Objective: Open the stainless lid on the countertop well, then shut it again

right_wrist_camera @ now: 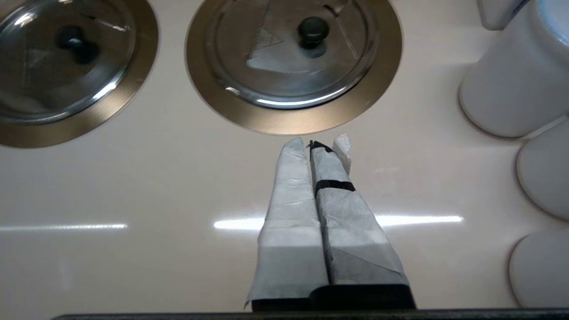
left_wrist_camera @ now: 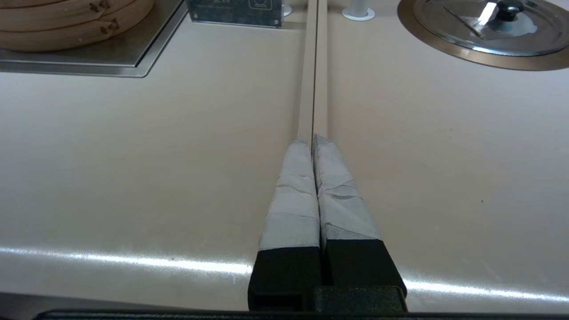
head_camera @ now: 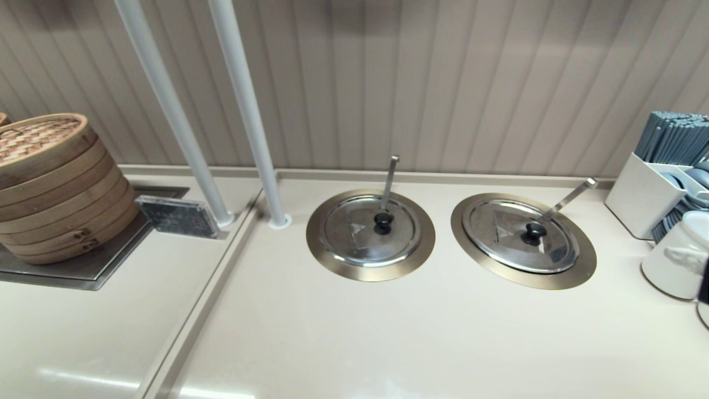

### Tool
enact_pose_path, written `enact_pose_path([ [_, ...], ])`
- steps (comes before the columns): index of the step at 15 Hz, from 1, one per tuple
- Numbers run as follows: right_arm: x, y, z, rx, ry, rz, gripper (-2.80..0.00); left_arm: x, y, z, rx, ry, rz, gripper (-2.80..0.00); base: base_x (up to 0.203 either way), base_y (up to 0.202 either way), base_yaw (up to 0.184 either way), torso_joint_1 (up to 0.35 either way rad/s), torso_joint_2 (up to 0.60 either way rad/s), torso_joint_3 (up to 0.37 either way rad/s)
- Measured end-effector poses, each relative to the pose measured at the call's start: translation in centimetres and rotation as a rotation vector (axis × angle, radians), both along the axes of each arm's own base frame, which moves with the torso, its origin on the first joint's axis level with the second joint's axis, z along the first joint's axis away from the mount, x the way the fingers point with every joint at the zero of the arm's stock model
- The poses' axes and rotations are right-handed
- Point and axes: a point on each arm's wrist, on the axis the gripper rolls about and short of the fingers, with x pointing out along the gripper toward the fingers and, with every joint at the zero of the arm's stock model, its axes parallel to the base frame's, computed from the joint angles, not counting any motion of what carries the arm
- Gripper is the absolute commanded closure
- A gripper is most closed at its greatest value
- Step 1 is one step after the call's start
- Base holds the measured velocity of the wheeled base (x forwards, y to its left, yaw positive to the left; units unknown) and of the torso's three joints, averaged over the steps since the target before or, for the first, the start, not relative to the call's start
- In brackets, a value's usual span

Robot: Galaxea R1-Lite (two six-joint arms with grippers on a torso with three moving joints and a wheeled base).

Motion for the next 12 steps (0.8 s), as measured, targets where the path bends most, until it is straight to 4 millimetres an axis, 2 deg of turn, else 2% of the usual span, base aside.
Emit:
enact_pose_path([
  [4, -9.6, 0.8, -1.4, 0.026, -0.035, 0.051, 0.00, 0.0, 0.0, 0.0, 0.000, 0.000, 0.000, 0.00, 0.000, 0.000, 0.000, 0.000, 0.00, 0.000],
  [7, -15.1, 1.2, -1.9, 0.043, -0.096, 0.047, 0.00, 0.0, 0.0, 0.0, 0.000, 0.000, 0.000, 0.00, 0.000, 0.000, 0.000, 0.000, 0.00, 0.000],
  [10, -18.5, 1.3, -2.0, 0.131, -0.058, 0.030, 0.00, 0.0, 0.0, 0.0, 0.000, 0.000, 0.000, 0.00, 0.000, 0.000, 0.000, 0.000, 0.00, 0.000],
  [12, -19.1, 0.6, -1.6, 0.104, -0.110, 0.070, 0.00, 0.0, 0.0, 0.0, 0.000, 0.000, 0.000, 0.00, 0.000, 0.000, 0.000, 0.000, 0.00, 0.000],
])
